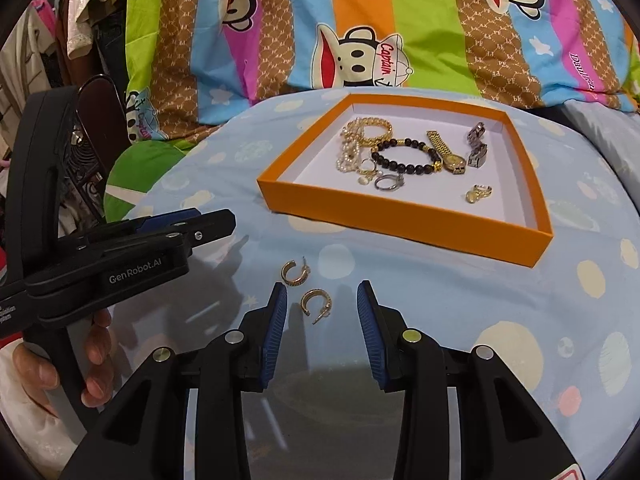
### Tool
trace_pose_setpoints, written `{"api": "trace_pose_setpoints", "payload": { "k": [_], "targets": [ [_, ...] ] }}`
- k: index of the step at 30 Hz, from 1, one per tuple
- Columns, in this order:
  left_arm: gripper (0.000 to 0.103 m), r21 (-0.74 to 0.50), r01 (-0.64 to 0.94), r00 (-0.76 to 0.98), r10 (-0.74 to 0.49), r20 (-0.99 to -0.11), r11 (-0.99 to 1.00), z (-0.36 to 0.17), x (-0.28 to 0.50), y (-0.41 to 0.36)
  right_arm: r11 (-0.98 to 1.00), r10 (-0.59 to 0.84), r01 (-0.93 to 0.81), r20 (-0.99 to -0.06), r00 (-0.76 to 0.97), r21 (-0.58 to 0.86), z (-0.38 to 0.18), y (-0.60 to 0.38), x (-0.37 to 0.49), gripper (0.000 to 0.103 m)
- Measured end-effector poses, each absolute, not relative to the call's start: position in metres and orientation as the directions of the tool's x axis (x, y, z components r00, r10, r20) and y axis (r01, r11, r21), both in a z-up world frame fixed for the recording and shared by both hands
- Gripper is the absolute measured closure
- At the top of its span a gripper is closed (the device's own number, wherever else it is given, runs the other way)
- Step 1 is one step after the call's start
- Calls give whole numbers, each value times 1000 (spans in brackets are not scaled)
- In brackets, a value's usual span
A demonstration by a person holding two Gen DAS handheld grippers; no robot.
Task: Organize jewelry
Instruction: 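Lower the right tool onto a gold hoop earring and close on it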
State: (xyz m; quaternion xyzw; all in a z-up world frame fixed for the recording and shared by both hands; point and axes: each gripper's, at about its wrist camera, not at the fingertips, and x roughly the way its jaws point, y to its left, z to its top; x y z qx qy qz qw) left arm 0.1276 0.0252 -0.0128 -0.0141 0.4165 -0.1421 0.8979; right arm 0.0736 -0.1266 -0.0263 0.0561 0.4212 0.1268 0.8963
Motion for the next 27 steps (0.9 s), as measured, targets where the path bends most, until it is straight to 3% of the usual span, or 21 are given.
{"api": "trace_pose_setpoints", "payload": {
  "k": [12, 27],
  "targets": [
    [60, -138, 270, 608, -280, -743, 953, -12, 125, 18, 967, 252, -171, -765, 593, 187, -31, -118, 80, 66],
    [60, -115, 263, 608, -257, -751, 958, -15, 127, 17, 979, 199, -150, -784, 588, 136, -34, -114, 82, 74]
  ]
}}
